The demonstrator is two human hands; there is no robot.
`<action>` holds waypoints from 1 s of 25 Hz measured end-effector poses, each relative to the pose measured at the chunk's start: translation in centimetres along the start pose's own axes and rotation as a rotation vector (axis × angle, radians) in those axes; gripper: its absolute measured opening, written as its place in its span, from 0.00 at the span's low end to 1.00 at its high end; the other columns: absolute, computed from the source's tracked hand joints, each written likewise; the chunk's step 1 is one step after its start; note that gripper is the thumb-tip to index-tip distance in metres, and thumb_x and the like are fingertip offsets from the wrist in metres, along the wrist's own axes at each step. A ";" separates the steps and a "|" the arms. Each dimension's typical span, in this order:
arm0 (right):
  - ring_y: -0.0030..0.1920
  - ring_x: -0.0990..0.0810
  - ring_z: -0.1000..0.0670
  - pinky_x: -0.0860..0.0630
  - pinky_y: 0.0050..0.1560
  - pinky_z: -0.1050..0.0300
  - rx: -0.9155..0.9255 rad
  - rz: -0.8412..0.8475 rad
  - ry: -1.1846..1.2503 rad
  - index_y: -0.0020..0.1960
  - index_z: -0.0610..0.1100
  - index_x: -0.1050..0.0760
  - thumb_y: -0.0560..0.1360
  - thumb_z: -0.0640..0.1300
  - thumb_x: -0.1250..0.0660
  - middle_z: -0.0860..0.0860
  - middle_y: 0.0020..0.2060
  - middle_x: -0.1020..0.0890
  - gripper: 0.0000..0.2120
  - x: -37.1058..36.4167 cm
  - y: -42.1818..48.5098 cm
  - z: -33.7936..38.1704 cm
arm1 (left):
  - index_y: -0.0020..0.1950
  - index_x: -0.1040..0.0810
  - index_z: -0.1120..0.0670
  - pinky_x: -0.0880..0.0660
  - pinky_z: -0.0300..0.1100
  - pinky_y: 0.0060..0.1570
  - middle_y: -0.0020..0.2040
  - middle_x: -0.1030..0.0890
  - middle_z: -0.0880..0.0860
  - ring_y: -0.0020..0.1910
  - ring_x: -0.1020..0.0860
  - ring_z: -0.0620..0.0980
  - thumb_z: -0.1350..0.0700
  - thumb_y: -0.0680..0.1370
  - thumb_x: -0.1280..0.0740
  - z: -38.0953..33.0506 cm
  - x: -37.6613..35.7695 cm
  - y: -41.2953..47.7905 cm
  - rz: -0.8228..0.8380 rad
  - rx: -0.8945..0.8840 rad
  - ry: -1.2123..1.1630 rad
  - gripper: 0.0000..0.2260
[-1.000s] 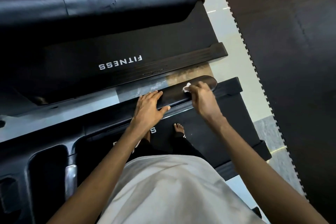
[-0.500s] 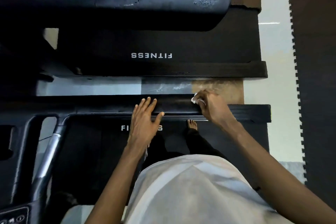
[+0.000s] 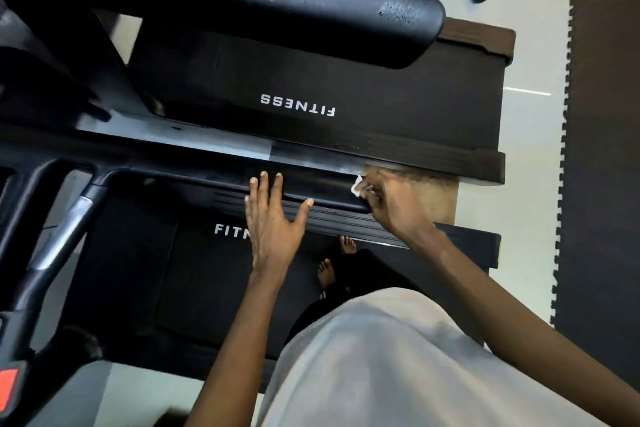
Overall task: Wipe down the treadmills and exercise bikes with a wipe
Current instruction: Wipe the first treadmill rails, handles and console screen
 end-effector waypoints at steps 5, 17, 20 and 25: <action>0.52 0.18 0.46 0.35 0.49 0.73 0.109 0.096 0.002 0.56 0.43 0.18 0.78 0.36 0.35 0.47 0.52 0.16 0.11 -1.6 2.3 2.1 | 0.82 0.45 0.55 0.58 0.53 0.79 0.83 0.51 0.56 0.81 0.57 0.52 0.37 0.80 0.39 -0.4 -1.2 -0.8 -0.024 0.094 0.014 0.37; 0.47 0.17 0.56 0.25 0.50 0.69 0.084 0.312 0.197 0.52 0.51 0.15 0.77 0.37 0.33 0.54 0.50 0.15 0.13 -0.9 5.9 -4.0 | 0.82 0.50 0.58 0.52 0.52 0.80 0.82 0.52 0.56 0.81 0.54 0.50 0.45 0.79 0.31 -3.8 -3.5 -3.7 -0.176 0.487 -0.224 0.40; 0.49 0.16 0.54 0.24 0.51 0.65 0.007 0.376 0.275 0.51 0.50 0.14 0.77 0.37 0.33 0.54 0.48 0.13 0.12 -1.3 6.7 -6.1 | 0.82 0.51 0.57 0.52 0.52 0.80 0.83 0.52 0.54 0.81 0.55 0.49 0.43 0.77 0.29 -5.0 -4.4 -4.3 -0.148 0.533 -0.230 0.44; 0.48 0.16 0.55 0.21 0.55 0.60 0.101 0.425 0.335 0.50 0.54 0.14 0.76 0.38 0.30 0.55 0.49 0.14 0.12 -1.7 6.1 -6.0 | 0.83 0.50 0.53 0.48 0.53 0.79 0.83 0.52 0.51 0.81 0.54 0.45 0.40 0.76 0.29 -5.3 -4.4 -4.5 -0.132 0.582 -0.197 0.45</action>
Point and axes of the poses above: each hand's wrist, its own y-axis towards the middle knuckle, its own x-axis out of the back of the hand, z = x × y, the point moved 10 cm from there along y, towards the middle knuckle
